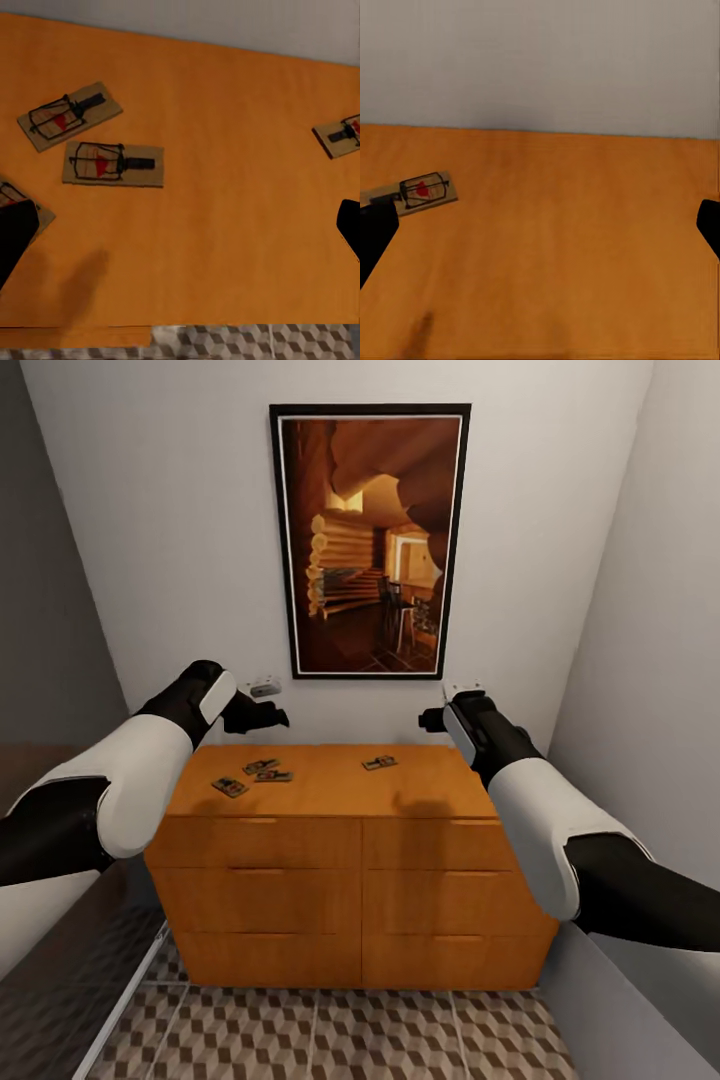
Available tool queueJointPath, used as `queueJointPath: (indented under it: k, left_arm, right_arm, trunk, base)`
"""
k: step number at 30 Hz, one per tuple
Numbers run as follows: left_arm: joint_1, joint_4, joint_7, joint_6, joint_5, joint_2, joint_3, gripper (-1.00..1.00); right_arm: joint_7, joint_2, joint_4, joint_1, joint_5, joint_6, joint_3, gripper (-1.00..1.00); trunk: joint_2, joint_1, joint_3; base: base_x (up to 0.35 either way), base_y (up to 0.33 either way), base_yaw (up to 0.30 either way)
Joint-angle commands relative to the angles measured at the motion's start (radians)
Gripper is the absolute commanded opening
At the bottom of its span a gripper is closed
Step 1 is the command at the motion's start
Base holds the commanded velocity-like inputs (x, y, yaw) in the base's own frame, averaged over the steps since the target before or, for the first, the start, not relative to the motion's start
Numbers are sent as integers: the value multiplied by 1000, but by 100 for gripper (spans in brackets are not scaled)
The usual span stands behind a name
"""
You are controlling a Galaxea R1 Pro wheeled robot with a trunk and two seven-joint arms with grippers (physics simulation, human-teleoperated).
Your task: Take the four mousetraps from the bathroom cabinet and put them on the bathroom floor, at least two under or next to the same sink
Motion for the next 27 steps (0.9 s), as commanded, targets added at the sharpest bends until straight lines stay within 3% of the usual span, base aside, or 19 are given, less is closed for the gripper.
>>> queueJointPath:
  k: [1,7,15,27]
  left_arm:
    - [5,5,9,3,-5,4,14,100]
    - [39,39,12,6,-38,-9,47,100]
    - [85,84,1,2,4,-32,91,100]
    - [122,132,-59,2,11,-42,96,100]
  right_arm:
    - [-9,0,5,5,2,12,-2,100]
    - [-27,4,16,14,1,38,-4,100]
    - [-17,9,0,60,3,40,12,100]
    - [50,3,-4,85,5,40,79,100]
  trunk:
    - [-1,0,-1]
    - [-1,0,-1]
    - [-1,0,-1]
    - [-1,0,-1]
  base:
    - [0,0,0]
    - [0,0,0]
    - [0,0,0]
    - [47,0,0]
